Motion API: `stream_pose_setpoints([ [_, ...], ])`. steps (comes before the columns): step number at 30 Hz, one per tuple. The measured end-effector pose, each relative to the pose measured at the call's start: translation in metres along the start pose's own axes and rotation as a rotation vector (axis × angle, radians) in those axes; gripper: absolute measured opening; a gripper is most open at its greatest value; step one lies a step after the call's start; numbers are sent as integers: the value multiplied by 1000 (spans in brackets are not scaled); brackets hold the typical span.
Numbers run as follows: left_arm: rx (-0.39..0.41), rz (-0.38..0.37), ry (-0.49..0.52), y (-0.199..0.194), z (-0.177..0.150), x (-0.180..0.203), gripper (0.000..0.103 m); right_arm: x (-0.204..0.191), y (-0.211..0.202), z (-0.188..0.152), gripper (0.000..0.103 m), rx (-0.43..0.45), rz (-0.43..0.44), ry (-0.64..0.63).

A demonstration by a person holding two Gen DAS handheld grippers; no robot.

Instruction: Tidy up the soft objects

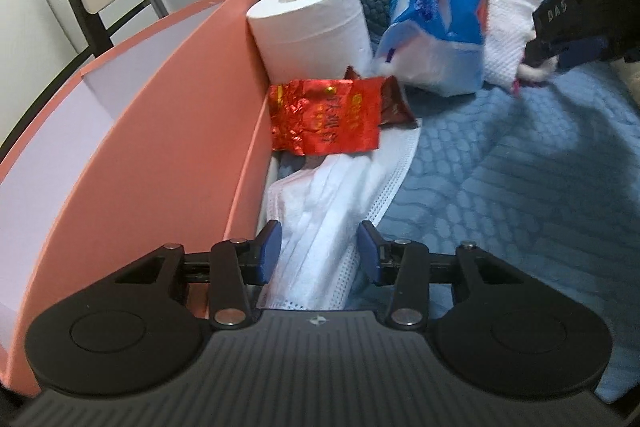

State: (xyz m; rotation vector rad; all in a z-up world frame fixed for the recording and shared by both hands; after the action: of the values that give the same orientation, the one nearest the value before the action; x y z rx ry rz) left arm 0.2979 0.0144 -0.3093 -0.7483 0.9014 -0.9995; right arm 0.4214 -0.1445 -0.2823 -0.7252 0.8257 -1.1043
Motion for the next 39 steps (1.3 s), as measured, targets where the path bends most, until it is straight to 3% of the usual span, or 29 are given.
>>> stream_pose_setpoints([
  [6, 4, 3, -1, 3, 0, -2, 21, 2, 12, 4, 33, -29, -6, 17],
  [12, -2, -27, -21, 2, 1, -5, 9, 2, 19, 7, 29, -33, -11, 18],
  [20, 2, -79, -64, -6, 3, -11, 8, 3, 29, 13, 14, -42, -20, 35],
  [39, 9, -216, -142, -26, 7, -19, 8, 7, -39, -4, 11, 101, -63, 35],
])
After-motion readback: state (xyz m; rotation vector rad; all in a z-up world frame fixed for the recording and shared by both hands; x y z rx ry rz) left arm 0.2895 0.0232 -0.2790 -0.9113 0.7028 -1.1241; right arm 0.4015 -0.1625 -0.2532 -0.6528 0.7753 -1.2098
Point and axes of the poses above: each gripper's, at about its wrist camera, not at the fingertips, and y roughly the way its jaws point, x to its right, z to its top, the point moved 3 cm from there along y, roughly the way its jaws point, and after that the axes turned 15 degrees about -x, right-handed, at the moved point
